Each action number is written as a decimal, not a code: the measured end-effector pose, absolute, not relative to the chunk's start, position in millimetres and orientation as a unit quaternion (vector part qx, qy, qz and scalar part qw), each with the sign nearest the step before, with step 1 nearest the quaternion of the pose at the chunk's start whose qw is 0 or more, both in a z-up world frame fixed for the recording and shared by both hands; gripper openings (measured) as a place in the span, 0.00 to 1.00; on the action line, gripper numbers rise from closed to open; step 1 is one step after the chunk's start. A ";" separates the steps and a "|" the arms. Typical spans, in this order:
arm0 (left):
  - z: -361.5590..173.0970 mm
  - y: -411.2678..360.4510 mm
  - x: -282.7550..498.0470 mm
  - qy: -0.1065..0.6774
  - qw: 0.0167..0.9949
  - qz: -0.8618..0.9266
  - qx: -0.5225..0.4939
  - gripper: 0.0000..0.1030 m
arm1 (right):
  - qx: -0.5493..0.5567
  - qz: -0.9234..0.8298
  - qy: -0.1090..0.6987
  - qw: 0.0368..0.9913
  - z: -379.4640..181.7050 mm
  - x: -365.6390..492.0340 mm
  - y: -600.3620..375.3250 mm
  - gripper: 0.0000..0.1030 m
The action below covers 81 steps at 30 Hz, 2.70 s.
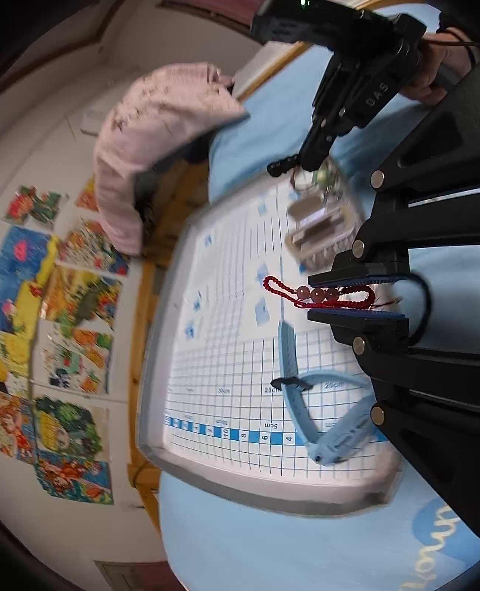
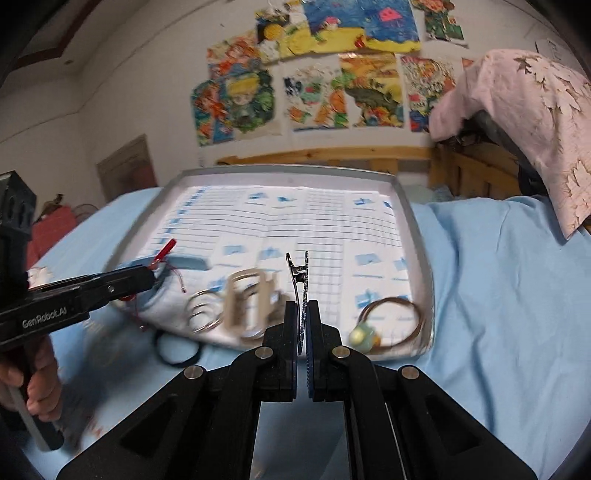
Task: Organize jewelry
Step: 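Carry the red string into the tray with the left tool while the right tool releases the chain there, then withdraw both tools from the tray toward the white plastic link piece, then grasp the white plastic link piece with the right tool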
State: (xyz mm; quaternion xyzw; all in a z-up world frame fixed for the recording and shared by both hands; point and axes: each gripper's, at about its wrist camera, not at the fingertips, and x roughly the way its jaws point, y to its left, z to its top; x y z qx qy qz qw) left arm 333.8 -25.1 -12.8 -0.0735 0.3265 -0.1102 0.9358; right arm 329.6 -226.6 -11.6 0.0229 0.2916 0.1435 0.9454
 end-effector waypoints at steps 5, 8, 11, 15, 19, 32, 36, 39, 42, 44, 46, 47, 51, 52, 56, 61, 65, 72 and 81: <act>-26.5 -32.4 352.8 0.362 0.925 -0.103 -0.056 0.10 | -0.008 0.143 0.333 0.932 -28.0 354.2 -211.2 0.03; -31.5 -39.2 354.9 0.370 0.922 -0.104 -0.043 0.10 | -0.019 0.147 0.347 0.926 -34.9 357.8 -202.5 0.03; -32.9 -44.9 358.0 0.376 0.920 -0.104 -0.034 0.10 | -0.014 0.148 0.352 0.924 -37.0 359.4 -202.7 0.04; -37.2 -48.0 361.1 0.391 0.914 -0.106 -0.035 0.11 | -0.005 0.153 0.352 0.923 -36.0 358.9 -208.3 0.04; -38.2 -48.6 358.3 0.392 0.914 -0.099 -0.030 0.12 | -0.001 0.152 0.347 0.926 -36.8 356.8 -213.0 0.07; 2.0 -36.7 279.7 0.256 0.960 -0.099 -0.059 0.80 | 0.069 0.107 0.222 0.967 -2.2 293.2 -267.6 0.62; 17.1 -23.1 245.7 0.200 0.975 -0.078 -0.063 0.99 | 0.087 0.107 0.178 0.974 10.2 263.7 -278.7 0.86; 26.0 -12.3 220.5 0.165 0.982 -0.060 -0.072 1.00 | 0.089 0.113 0.144 0.979 20.9 239.4 -278.9 0.95; 35.2 -4.1 200.1 0.141 0.986 -0.050 -0.075 1.00 | 0.085 0.121 0.118 0.982 31.7 219.2 -274.7 0.97; 40.0 -1.2 183.8 0.129 0.988 -0.043 -0.072 1.00 | 0.075 0.127 0.102 0.984 39.2 203.0 -268.9 0.97; 43.4 0.9 169.2 0.118 0.990 -0.039 -0.072 1.00 | 0.069 0.129 0.090 0.985 42.7 185.2 -264.1 0.98; 44.7 1.3 162.2 0.114 0.990 -0.037 -0.071 1.00 | 0.067 0.132 0.086 0.985 44.4 179.2 -261.9 0.98; 46.7 5.3 137.0 0.106 0.992 -0.035 -0.066 1.00 | 0.055 0.135 0.072 0.987 48.6 148.4 -255.9 0.98; 46.5 6.1 130.2 0.105 0.992 -0.034 -0.064 1.00 | 0.051 0.135 0.070 0.987 48.3 140.8 -254.3 0.98; 42.5 7.9 106.1 0.112 0.992 -0.018 -0.055 1.00 | 0.036 0.135 0.070 0.988 46.0 112.5 -248.5 0.98; 29.0 12.8 83.0 0.129 0.990 -0.023 -0.058 1.00 | 0.011 0.124 0.076 0.989 40.4 85.6 -243.1 0.98; 8.9 12.5 69.6 0.127 0.990 -0.010 -0.056 1.00 | 0.003 0.108 0.085 0.990 32.1 73.0 -242.4 0.98; 3.5 9.2 65.1 0.126 0.991 -0.008 -0.050 1.00 | 0.004 0.098 0.107 0.989 18.2 70.6 -243.7 0.98; 10.0 10.8 79.1 0.148 0.987 -0.009 -0.057 1.00 | 0.009 0.102 0.117 0.988 22.6 85.8 -244.2 0.98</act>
